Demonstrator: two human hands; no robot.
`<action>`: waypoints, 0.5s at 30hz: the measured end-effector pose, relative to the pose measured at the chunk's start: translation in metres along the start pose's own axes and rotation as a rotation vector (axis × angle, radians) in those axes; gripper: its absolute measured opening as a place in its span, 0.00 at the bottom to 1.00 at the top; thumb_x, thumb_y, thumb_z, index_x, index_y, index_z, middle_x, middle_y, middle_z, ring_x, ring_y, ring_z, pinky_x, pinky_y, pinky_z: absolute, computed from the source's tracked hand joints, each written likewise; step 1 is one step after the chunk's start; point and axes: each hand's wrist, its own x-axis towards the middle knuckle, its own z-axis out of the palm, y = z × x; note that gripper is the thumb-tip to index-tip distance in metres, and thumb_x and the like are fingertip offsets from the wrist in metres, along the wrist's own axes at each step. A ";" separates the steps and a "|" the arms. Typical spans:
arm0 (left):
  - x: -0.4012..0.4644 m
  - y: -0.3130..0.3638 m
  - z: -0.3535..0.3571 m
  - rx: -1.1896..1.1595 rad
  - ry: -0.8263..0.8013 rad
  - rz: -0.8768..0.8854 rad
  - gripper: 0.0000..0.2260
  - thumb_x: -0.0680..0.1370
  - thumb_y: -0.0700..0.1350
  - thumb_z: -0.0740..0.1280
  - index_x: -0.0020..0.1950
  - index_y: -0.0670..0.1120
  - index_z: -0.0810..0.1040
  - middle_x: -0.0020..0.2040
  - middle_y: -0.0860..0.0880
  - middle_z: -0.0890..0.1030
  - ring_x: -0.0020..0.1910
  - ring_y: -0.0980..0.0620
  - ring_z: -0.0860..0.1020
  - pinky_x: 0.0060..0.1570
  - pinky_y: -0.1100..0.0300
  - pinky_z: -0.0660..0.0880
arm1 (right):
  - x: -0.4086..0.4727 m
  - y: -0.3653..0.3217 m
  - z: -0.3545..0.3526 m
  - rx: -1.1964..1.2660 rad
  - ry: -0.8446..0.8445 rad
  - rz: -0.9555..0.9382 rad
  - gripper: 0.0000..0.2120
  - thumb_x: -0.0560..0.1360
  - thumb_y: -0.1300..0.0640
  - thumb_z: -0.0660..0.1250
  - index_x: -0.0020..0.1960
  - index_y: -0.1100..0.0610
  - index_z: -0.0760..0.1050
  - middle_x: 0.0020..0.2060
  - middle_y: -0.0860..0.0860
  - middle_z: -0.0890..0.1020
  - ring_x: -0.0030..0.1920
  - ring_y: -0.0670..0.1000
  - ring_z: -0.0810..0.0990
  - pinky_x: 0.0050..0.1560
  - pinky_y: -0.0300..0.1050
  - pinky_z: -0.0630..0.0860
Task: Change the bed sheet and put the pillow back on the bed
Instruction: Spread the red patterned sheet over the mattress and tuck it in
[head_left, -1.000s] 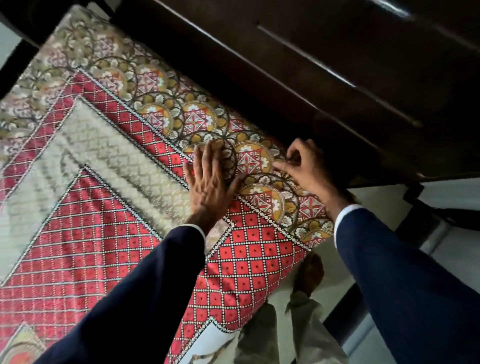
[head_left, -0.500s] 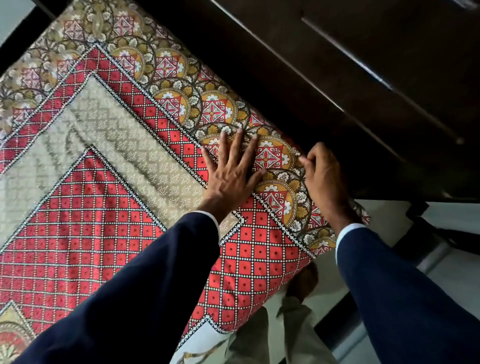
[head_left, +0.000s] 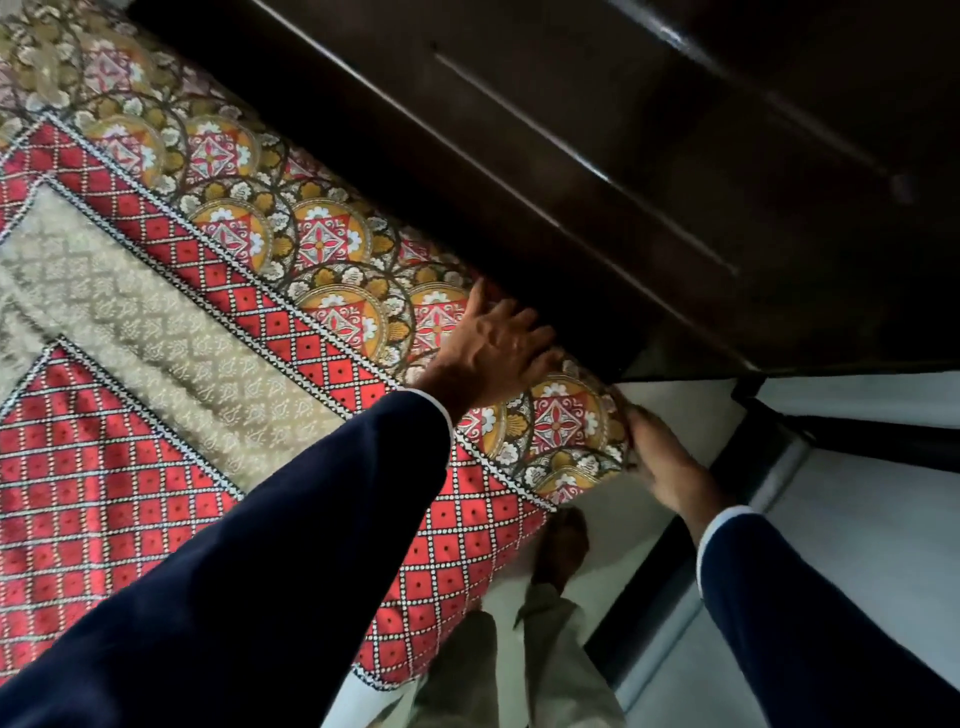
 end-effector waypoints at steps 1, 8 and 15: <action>0.006 0.005 -0.001 0.007 -0.046 0.021 0.26 0.82 0.61 0.43 0.64 0.54 0.77 0.58 0.50 0.80 0.59 0.44 0.76 0.67 0.36 0.62 | -0.003 0.007 -0.002 0.087 0.010 0.019 0.16 0.83 0.45 0.58 0.50 0.52 0.81 0.43 0.49 0.86 0.43 0.49 0.84 0.43 0.44 0.76; 0.017 0.025 -0.002 0.016 -0.050 0.141 0.30 0.81 0.63 0.43 0.66 0.49 0.75 0.63 0.47 0.78 0.60 0.43 0.76 0.58 0.45 0.69 | 0.018 0.010 -0.012 0.451 0.377 -0.152 0.10 0.80 0.55 0.68 0.40 0.53 0.74 0.38 0.53 0.81 0.34 0.51 0.78 0.27 0.38 0.70; 0.018 0.038 -0.003 0.076 -0.117 0.323 0.27 0.81 0.63 0.44 0.73 0.53 0.68 0.62 0.45 0.79 0.57 0.41 0.79 0.54 0.47 0.74 | 0.049 0.020 0.021 0.317 0.557 -0.170 0.07 0.74 0.56 0.70 0.41 0.59 0.78 0.37 0.56 0.82 0.40 0.59 0.81 0.45 0.56 0.79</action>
